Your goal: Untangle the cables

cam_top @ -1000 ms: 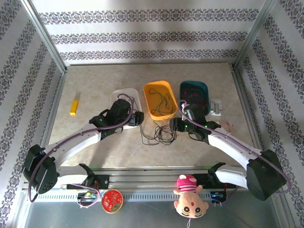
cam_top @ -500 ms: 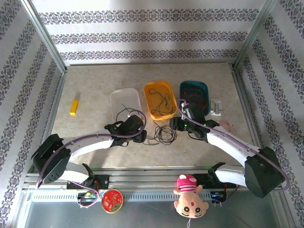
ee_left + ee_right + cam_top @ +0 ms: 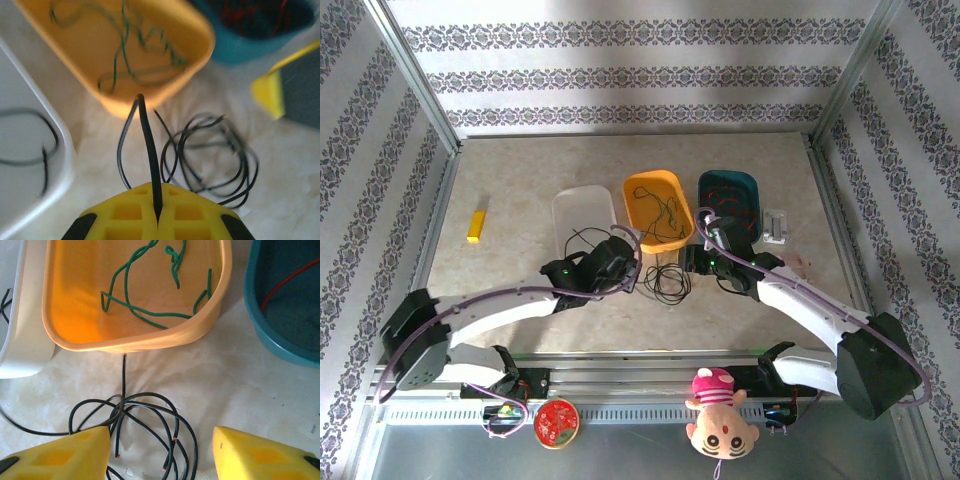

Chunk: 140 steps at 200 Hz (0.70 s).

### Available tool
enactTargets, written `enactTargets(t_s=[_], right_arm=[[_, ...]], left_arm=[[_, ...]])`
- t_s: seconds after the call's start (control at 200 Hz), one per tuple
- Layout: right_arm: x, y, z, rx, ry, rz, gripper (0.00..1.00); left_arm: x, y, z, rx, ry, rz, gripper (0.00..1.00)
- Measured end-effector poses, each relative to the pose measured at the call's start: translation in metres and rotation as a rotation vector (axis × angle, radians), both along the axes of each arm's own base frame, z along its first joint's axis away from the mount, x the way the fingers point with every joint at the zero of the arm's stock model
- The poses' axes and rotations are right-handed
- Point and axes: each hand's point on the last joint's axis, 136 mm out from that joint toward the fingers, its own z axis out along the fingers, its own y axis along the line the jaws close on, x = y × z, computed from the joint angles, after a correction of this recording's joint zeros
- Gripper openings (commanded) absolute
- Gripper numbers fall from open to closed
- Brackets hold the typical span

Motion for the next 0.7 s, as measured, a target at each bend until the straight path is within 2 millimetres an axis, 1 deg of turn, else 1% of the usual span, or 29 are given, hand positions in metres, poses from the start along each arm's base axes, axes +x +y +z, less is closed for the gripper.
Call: enactTargets(t_s=[0.055,0.085,0.17,0.255,0.34,0.435,0.54,0.63,0.7], right_arm=[[0.000,-0.001,0.000,0.000,-0.001,-0.005,0.56],[0.000,-0.002,0.000,-0.003,-0.003,-0.008,0.56],[0.000,-0.005,-0.001,-0.005,-0.002,-0.017,0.56],[0.000,-0.005,-0.002,-0.006,-0.002,-0.021,0.56],[0.000,-0.005,-0.002,-0.005,-0.002,-0.021,0.56],[0.000,-0.005,-0.001,-0.005,-0.002,-0.021,0.56],[0.000,-0.005,-0.001,-0.005,-0.002,-0.020,0.56],[0.000,-0.005,-0.001,-0.005,-0.002,-0.020,0.56],[-0.001,-0.005,-0.001,-0.002,-0.001,-0.017,0.56]], left_arm=[[0.004,0.002,0.027,-0.027,-0.084,0.011,0.00],[0.007,0.005,0.044,-0.046,-0.136,0.023,0.00],[0.012,0.013,0.083,-0.076,-0.260,0.047,0.00],[0.015,0.020,0.116,-0.094,-0.360,0.059,0.00],[0.016,0.023,0.141,-0.105,-0.443,0.067,0.00],[0.021,0.031,0.160,-0.102,-0.515,0.111,0.00],[0.029,0.048,0.172,-0.073,-0.559,0.214,0.00],[0.034,0.059,0.177,-0.068,-0.563,0.277,0.00],[0.042,0.069,0.174,-0.093,-0.535,0.316,0.00]])
